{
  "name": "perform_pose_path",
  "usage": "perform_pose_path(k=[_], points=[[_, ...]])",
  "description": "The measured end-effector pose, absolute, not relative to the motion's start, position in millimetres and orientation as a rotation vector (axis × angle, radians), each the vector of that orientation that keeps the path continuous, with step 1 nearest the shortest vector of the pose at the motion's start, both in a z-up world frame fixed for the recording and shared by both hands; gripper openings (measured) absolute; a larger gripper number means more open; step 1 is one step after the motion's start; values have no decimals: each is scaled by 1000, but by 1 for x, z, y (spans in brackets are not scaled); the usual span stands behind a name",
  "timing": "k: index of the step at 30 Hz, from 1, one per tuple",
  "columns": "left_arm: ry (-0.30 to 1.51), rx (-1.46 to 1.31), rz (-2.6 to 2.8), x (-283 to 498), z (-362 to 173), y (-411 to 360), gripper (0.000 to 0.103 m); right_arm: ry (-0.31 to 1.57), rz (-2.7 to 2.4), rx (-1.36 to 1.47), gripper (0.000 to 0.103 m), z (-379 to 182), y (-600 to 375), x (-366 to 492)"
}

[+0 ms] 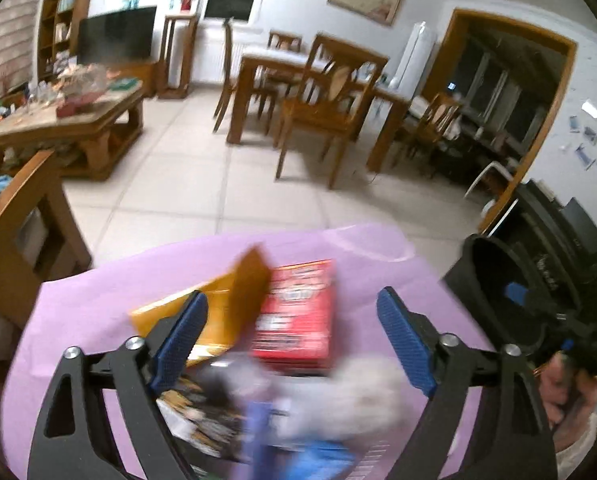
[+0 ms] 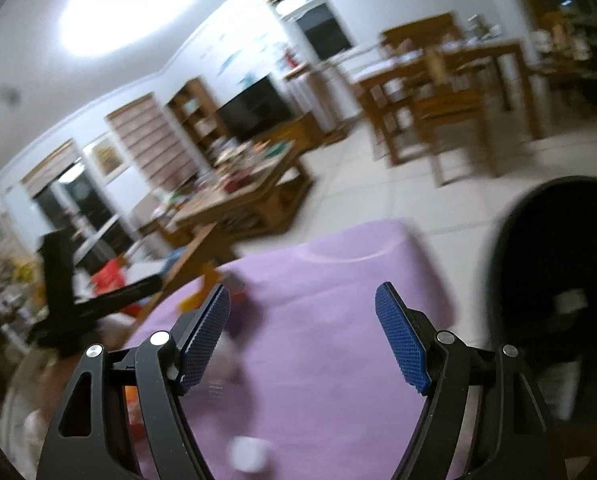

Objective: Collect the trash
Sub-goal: 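Grasp the gold wrapper with the left gripper while the right grasps the red snack box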

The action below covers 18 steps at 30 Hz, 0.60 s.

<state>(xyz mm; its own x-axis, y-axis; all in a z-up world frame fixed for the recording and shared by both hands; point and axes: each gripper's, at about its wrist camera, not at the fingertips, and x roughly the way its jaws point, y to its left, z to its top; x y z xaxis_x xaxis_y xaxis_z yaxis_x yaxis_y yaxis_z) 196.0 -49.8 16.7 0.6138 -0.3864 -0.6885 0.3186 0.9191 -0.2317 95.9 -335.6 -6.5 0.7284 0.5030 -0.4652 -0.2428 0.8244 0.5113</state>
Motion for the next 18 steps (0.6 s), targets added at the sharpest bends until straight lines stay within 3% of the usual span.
perform_pose_path(k=[3,7,9,11,13,16,18], points=[[916,-44,-417,227,-6,-44,63,707,514,437,75,-3,-291,127],[956,11,-454,244,-25,-46,58,835,551,431,75,-10,-241,171],[959,32,-464,247,-30,-46,51,921,555,462,74,-21,-222,197],[970,37,-478,246,-36,-42,45,982,549,469,65,-29,-204,218],[978,38,-489,249,-41,-42,43,1026,557,486,64,-35,-190,234],[973,47,-492,244,-45,-40,38,1075,574,515,48,-47,-177,245],[975,31,-503,243,-47,-36,35,1074,594,519,44,-50,-171,245]])
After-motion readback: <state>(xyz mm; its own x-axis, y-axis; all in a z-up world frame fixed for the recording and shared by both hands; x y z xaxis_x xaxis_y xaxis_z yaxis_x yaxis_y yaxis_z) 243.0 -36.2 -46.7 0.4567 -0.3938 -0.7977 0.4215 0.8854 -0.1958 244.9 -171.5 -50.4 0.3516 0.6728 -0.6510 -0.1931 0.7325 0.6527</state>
